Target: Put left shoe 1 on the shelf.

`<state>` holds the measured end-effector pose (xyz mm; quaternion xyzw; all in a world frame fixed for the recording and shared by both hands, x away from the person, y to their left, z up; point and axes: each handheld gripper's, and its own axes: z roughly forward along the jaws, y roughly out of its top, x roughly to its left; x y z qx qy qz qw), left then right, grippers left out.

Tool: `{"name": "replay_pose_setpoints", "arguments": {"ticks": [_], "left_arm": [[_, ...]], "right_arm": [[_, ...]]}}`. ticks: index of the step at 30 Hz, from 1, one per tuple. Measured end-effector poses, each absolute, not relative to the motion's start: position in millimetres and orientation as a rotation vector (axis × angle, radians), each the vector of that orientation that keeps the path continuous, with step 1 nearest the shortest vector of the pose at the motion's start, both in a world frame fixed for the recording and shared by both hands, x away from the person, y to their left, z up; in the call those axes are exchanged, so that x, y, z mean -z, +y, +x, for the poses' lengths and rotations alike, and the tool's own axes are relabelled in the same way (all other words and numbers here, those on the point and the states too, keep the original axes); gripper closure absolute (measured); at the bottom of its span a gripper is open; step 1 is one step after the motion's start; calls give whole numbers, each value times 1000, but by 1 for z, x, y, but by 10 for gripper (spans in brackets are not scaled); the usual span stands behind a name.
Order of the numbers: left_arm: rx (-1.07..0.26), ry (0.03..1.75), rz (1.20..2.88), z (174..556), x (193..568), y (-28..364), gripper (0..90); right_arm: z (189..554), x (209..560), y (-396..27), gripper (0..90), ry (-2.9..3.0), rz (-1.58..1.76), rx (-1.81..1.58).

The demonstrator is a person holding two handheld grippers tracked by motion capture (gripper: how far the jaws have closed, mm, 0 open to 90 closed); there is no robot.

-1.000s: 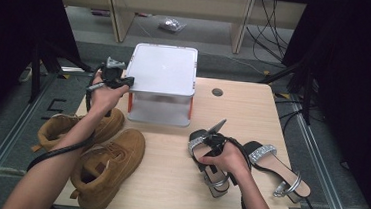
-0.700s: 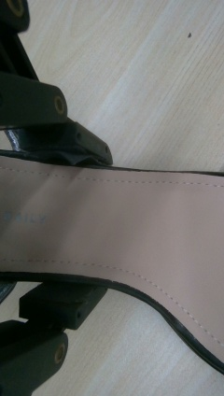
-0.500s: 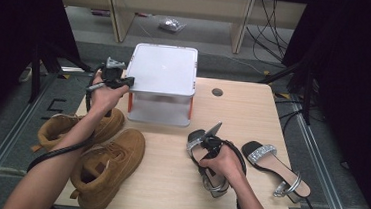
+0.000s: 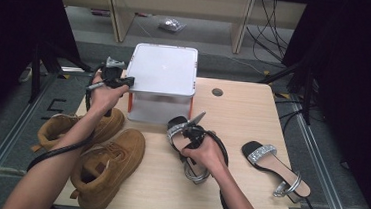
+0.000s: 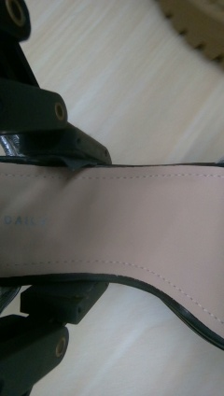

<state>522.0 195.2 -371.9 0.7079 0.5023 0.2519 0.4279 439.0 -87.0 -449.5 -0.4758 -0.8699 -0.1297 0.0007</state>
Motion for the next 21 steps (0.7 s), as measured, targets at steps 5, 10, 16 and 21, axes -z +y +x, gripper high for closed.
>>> {"name": "replay_pose_setpoints", "arguments": {"ticks": [5, 10, 16, 21], "left_arm": [[-623, 1256, 1779, 522, 371, 196, 890], [-625, 1256, 1774, 522, 371, 196, 890], [-625, 1251, 1787, 523, 371, 196, 890], [-619, 1257, 1776, 523, 371, 196, 890]], "right_arm": [[459, 449, -52, 434, -2750, -1481, 463], [474, 451, -30, 434, -2787, -1476, 471], [486, 453, -10, 434, -2801, -1476, 514], [491, 456, 3, 433, -2817, -1476, 526]]}}
